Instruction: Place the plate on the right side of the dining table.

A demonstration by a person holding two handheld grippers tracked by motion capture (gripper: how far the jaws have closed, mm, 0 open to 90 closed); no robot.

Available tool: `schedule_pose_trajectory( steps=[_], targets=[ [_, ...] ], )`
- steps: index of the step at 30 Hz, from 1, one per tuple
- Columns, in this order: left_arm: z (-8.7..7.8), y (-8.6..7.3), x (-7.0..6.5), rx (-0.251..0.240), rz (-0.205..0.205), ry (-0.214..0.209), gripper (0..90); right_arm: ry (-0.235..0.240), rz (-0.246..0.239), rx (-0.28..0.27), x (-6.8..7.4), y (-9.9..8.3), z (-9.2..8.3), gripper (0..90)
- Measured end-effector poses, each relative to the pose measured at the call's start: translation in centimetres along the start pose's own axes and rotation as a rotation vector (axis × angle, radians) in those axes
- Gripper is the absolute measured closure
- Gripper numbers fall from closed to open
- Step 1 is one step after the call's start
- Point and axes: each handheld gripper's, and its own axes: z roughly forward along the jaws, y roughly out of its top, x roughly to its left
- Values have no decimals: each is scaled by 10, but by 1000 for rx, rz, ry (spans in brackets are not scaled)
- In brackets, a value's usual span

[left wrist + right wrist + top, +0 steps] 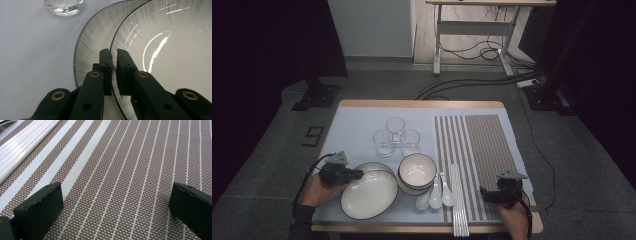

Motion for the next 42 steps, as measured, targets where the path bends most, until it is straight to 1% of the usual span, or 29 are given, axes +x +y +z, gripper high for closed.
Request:
schedule_pose_trajectory(
  steps=[2,3,6,7,10,14,18,26,32,34,36,38,42],
  targets=[
    [0,-1,-1,2,3,-7,828,0,0,0,0,0,0,0],
    [1,-2,-4,1,5,-14,826,0,0,0,0,0,0,0],
    [2,-3,-6,1,7,-13,821,0,0,1,0,0,0,0],
    [2,-3,-8,-2,8,0,820,0,0,0,0,0,0,0],
    [2,-4,-10,-5,6,13,819,1,0,2,0,0,0,0],
    [1,-4,-13,0,4,15,817,2,0,2,0,0,0,0],
    [0,-5,-17,4,5,26,814,1,1,1,0,0,0,0],
    [1,-7,-23,1,0,66,806,8,-6,4,-1,1,0,0],
    [1,-7,-23,-1,-15,61,805,20,-9,17,-2,2,-1,0],
    [1,-8,-22,-7,-19,59,805,35,-11,24,-1,3,-2,0],
    [1,-9,-22,-11,-23,57,805,40,-19,29,1,4,-4,0],
    [0,-9,-23,-14,-25,57,805,43,-40,26,5,6,-6,0],
    [0,-10,-24,-14,-26,61,805,47,-103,43,13,9,-10,2]
  ],
)
